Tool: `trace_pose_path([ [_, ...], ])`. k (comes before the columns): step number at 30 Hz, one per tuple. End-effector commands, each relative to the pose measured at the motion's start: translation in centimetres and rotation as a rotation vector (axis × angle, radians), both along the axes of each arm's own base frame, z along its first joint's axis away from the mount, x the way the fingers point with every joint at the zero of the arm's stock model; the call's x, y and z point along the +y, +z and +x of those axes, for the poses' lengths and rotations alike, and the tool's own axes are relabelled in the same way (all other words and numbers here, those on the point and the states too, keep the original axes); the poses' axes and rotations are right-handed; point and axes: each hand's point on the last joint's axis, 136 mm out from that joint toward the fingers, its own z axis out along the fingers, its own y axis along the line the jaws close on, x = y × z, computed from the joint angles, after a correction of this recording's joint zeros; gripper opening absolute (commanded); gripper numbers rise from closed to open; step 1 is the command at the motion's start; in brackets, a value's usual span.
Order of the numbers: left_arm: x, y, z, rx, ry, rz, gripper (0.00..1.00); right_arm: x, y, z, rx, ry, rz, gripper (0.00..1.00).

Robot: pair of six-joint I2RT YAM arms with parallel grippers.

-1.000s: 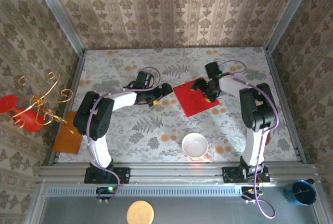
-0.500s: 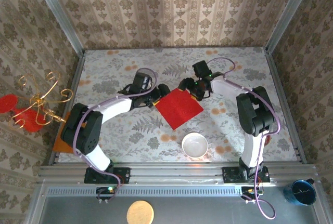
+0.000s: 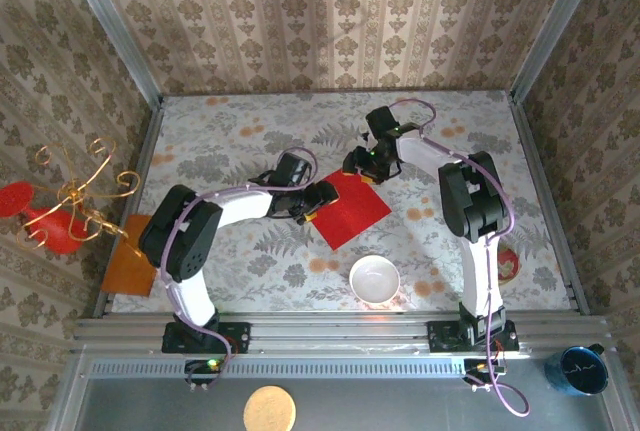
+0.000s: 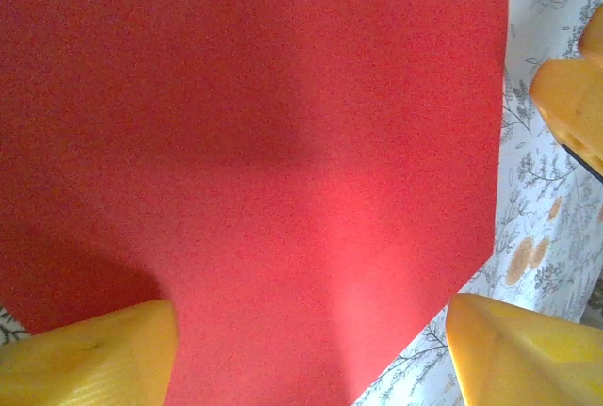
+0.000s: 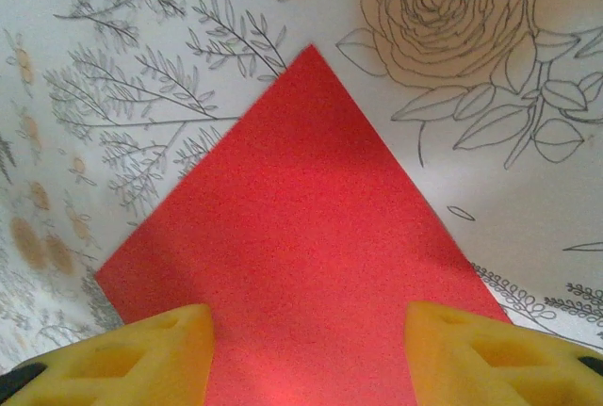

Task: Fold a paper plane with a square sheet of paper (pick it up from the middle)
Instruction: Rotate the square sheet of paper at the center of the table.

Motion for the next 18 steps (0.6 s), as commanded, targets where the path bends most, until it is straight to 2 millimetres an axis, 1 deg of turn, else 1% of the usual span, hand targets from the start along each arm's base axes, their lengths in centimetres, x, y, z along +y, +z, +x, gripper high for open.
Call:
trace_pose_path([
  [1, 0.6, -0.2, 0.9, 0.016, 0.016, 0.017, 0.78, 0.1, -0.8, -1.2, 0.061, 0.039, -0.01, 0.59],
  [4, 1.5, -1.0, 1.1, 0.036, 0.022, 0.038, 0.84, -0.2, -1.7, -1.9, 0.091, 0.035, -0.019, 0.59],
  [9, 3.0, -1.6, 2.0, 0.045, 0.009, 0.06, 0.88, -1.0, -3.6, -3.9, 0.16, 0.006, -0.039, 0.61],
  [11, 3.1, -1.7, 2.4, 0.049, -0.008, 0.045, 0.88, -0.9, -3.8, -4.5, 0.175, -0.009, -0.022, 0.62],
  [14, 3.5, -1.3, 3.3, 0.04, -0.033, 0.039, 0.89, -0.3, -3.4, -5.3, 0.183, -0.018, 0.017, 0.62],
  [16, 4.2, -1.1, 3.9, 0.027, -0.049, 0.057, 0.9, -0.1, -2.7, -5.7, 0.176, -0.025, 0.025, 0.62],
  [18, 4.4, -0.9, 4.2, 0.017, -0.074, 0.069, 0.9, 0.2, -2.3, -6.0, 0.178, -0.044, 0.049, 0.62],
])
